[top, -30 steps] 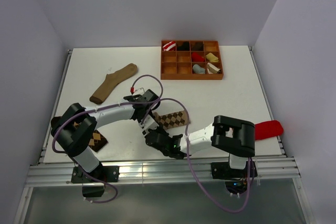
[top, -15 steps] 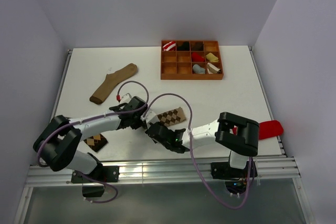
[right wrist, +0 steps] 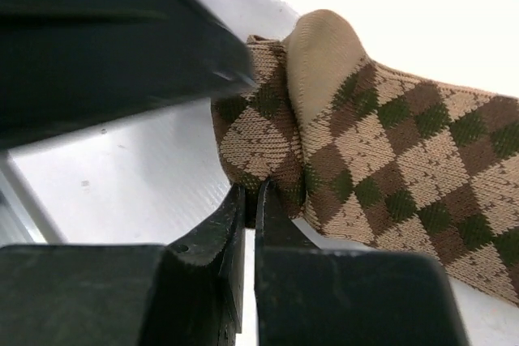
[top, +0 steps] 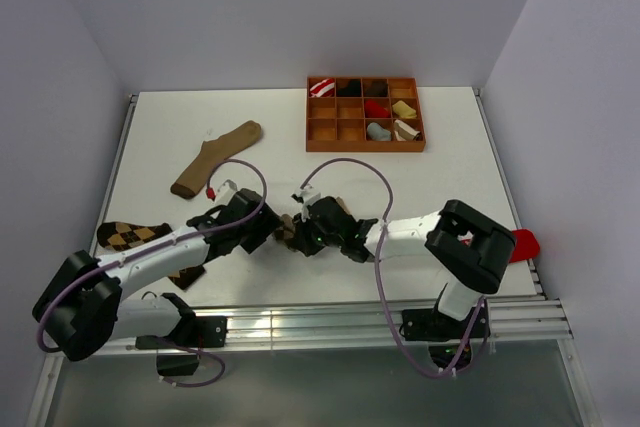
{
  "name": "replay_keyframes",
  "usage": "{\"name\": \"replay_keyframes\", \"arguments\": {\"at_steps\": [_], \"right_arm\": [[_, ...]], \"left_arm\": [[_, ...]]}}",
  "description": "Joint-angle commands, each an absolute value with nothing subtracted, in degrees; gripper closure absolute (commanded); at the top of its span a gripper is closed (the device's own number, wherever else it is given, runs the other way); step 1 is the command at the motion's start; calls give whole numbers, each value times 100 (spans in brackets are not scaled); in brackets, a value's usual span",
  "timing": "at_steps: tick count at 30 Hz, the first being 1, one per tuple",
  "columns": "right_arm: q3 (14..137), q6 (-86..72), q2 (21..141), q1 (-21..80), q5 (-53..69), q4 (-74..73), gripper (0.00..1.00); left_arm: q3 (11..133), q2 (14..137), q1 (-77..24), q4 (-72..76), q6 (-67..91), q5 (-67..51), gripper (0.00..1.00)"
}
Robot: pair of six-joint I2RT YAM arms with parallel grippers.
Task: Roll the socks
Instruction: Roll the sock at the center of the board.
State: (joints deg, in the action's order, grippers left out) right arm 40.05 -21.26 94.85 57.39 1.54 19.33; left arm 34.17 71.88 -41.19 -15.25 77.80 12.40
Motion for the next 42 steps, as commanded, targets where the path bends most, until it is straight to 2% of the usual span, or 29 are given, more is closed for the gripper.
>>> {"name": "replay_keyframes", "arguments": {"at_steps": [1, 5, 11, 14, 27, 37, 42], "right_arm": [[3762, -2706, 9360, 5336, 1227, 1573, 100], [3446, -3609, 9474, 4861, 2010, 2020, 100], [2673, -5068, 9878, 4053, 3066, 3854, 100], [2479, -5448, 10054, 3877, 3103, 4208, 100], [2250, -5836, 10476, 3691, 3138, 4623, 100], [2382, -5766, 10555, 3691, 3199, 4447, 100], [2338, -5801, 10538, 3683, 3199, 4509, 100]], "left_arm": [[3358, 6751, -4140, -1196, 8068, 1511, 27], [3024, 6443, -4148, -827, 8033, 1459, 28], [2857, 6389, -4184, -519, 7779, 1336, 29], [2813, 6529, -4227, -300, 7682, 1222, 30], [3146, 7866, -4394, 272, 7304, 800, 35], [3138, 8323, -4412, 676, 7260, 659, 37], [2927, 8192, -4430, 931, 7312, 694, 34]]}}
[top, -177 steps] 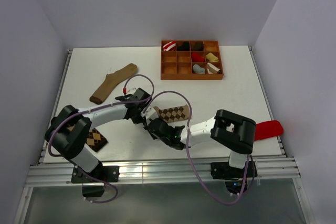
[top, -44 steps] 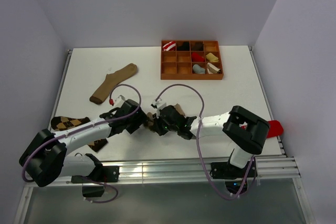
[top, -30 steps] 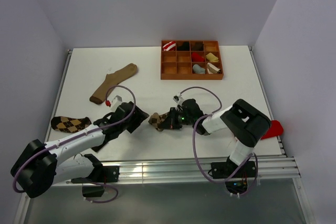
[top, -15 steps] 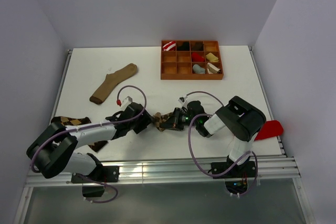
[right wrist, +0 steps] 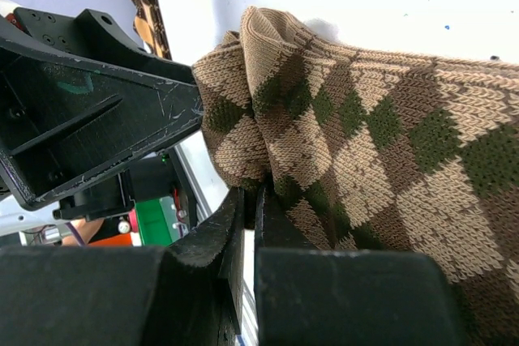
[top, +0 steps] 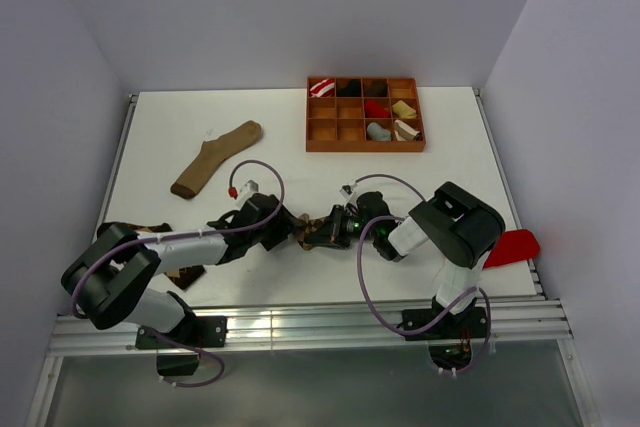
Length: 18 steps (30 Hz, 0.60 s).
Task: Roll the socks
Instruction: Roll the sock at the center of the board.
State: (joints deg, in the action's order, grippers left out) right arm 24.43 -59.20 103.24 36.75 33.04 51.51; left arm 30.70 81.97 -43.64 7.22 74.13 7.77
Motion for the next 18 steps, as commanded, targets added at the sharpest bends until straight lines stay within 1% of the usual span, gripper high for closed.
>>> {"name": "replay_keyframes", "arguments": {"at_steps": [1, 5, 9, 14, 18], "right_arm": [[2347, -5766, 10529, 3683, 3208, 4500, 100], [2391, -5582, 10363, 3683, 3191, 4290, 100], [2470, -5301, 10213, 3683, 3111, 3982, 100], [2549, -5072, 10143, 3691, 3103, 3727, 100], [2610, -4984, 10169, 3691, 3129, 3665, 100]], "left_arm": [[2857, 8078, -4438, 949, 7321, 790, 35], [2839, 7735, -4421, 792, 7216, 1124, 34], [3303, 7620, -4246, 230, 6647, 1222, 30], [3892, 8006, -3842, 132, 5653, 590, 30], [4629, 8612, -3788, -201, 4827, 63, 31]]}}
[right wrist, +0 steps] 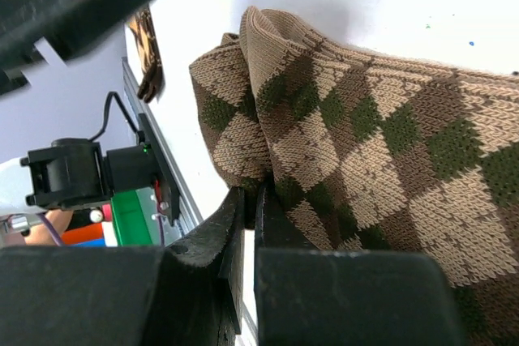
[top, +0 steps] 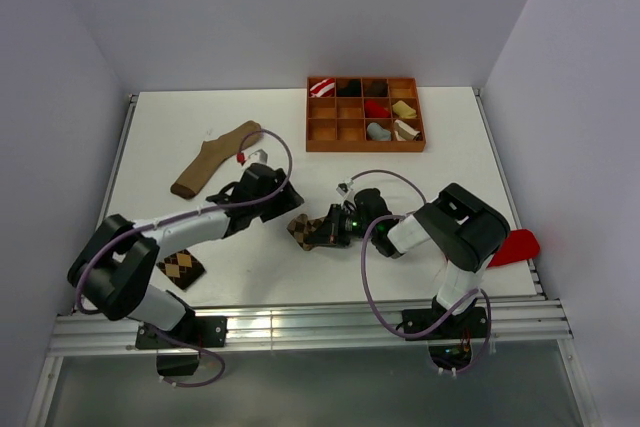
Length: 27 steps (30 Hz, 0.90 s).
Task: Roll the socks
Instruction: Roll the sock at the center of the board.
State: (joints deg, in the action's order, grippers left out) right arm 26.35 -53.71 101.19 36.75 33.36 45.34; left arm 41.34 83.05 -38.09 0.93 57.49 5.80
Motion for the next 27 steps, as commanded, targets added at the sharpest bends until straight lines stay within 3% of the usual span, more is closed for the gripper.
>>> {"name": "replay_keyframes", "arguments": {"at_steps": [1, 9, 15, 18, 19, 21, 27], "right_arm": [[2610, -4983, 10169, 3691, 3129, 3656, 100], [2663, -4834, 10116, 3691, 3076, 3489, 100], [2672, -4808, 10090, 3691, 3067, 3437, 100], [2672, -4825, 10072, 3691, 3067, 3428, 100], [2672, -4825, 10020, 3691, 3067, 3402, 100], [2654, -4825, 9967, 3691, 3032, 3375, 100], [2505, -4948, 9703, 3691, 3006, 3366, 100]], "left_arm": [[4736, 8848, -3788, -341, 4747, 53, 33], [5168, 9676, -3797, -501, 4298, -536, 39], [5098, 9844, -3823, -483, 4289, -765, 53], [4993, 9853, -3850, -396, 4368, -765, 71], [4966, 9844, -3850, -387, 4403, -739, 85], [4879, 9765, -3850, -361, 4482, -590, 100], [4694, 9431, -3832, -352, 4799, -27, 100]]}}
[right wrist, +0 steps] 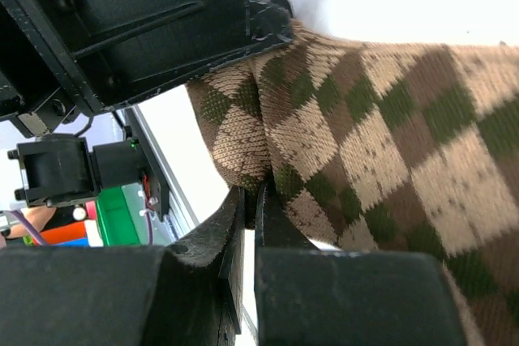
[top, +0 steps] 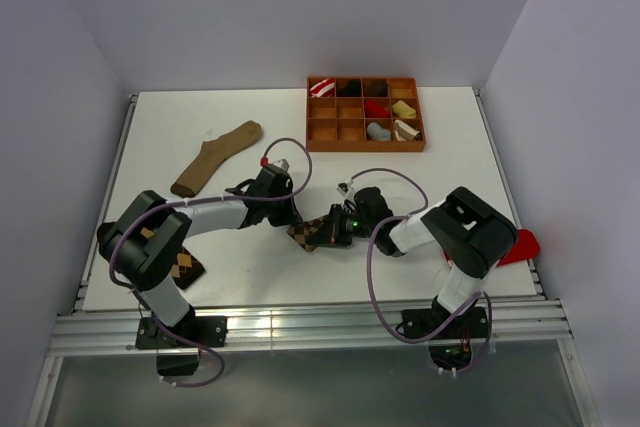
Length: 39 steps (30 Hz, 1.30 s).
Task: Roll the socks
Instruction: Roll the sock at the center of the board.
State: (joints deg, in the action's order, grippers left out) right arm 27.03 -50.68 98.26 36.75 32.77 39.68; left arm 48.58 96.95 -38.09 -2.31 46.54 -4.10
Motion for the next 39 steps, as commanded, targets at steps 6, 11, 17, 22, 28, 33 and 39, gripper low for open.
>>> {"name": "replay_keyframes", "arguments": {"at_steps": [6, 11, 17, 22, 28, 33, 39], "right_arm": [[2347, -5106, 9466, 3700, 2962, 3288, 100], [2259, -5343, 9545, 3691, 3006, 3418, 100], [2145, -5370, 9264, 3700, 2928, 3419, 100], [2136, -5335, 9149, 3691, 2830, 3243, 100], [2250, -5537, 9957, 3691, 3058, 3629, 100], [2338, -5616, 10318, 3691, 3199, 3823, 100], [2417, -5502, 10222, 3683, 3041, 3463, 100]], "left_arm": [[4614, 9238, -3806, -413, 4983, 263, 100], [4465, 9062, -3806, -483, 5264, 623, 100], [4377, 8868, -3797, -554, 5414, 800, 100], [4254, 8859, -3797, -414, 5563, 756, 100], [4175, 8851, -3797, -282, 5651, 650, 95], [4157, 8684, -3797, -290, 5686, 668, 70], [4148, 8070, -3788, -474, 5950, 957, 26]]}}
